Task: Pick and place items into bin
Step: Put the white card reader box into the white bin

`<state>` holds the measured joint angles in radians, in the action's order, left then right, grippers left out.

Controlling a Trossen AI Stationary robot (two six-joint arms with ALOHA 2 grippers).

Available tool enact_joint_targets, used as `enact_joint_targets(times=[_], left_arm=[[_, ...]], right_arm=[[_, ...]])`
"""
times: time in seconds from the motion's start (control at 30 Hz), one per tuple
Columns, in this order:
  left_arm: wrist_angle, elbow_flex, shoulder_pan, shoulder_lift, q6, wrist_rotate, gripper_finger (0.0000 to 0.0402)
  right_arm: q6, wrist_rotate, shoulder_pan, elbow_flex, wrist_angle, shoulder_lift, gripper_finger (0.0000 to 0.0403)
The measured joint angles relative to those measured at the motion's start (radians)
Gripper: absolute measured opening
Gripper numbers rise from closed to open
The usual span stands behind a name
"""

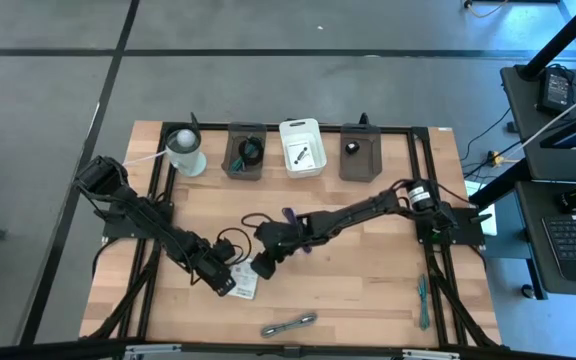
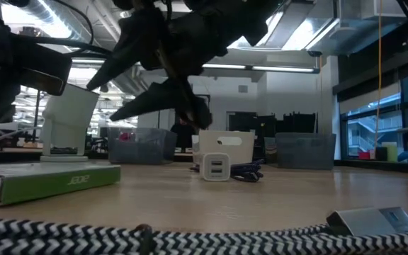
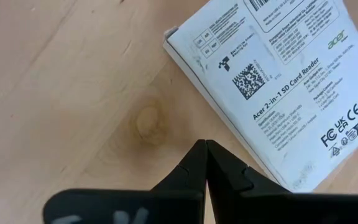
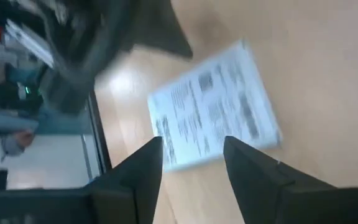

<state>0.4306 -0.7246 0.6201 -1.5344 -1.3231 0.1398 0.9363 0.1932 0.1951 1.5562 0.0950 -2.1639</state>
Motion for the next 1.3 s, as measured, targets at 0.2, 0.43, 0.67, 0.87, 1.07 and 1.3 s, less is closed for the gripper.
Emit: enact_joint_targets(times=[0.2,0.43,0.67,0.87,1.07,1.3], left_arm=[[0.0,0.0,0.0,0.016,0.0,0.009,0.0003],[0.012,0.0,0.0,0.05,0.001,0.042,0.0003],[0.011,-0.001,0.0,0.059,0.002,0.042,0.0003],[-0.002,-0.001,0.0,0.065,0.049,0.014,0.0003],[-0.007,-0.059,-0.007,0.087,0.232,0.035,0.0001],[0.044,-0.073,-0.049,0.061,0.315,-0.021,0.0001]], right_arm=[[0.002,0.104,-0.004,0.0,0.043,0.0,0.0177],[-0.007,0.139,-0.002,-0.002,0.138,0.045,0.0158],[-0.047,0.004,0.031,-0.001,0.371,0.159,0.0117],[0.104,-0.24,0.159,-0.017,0.465,0.167,0.0116],[0.314,-0.424,0.224,-0.119,0.303,0.167,0.015],[0.382,-0.456,0.222,-0.291,-0.12,0.164,0.0203]])
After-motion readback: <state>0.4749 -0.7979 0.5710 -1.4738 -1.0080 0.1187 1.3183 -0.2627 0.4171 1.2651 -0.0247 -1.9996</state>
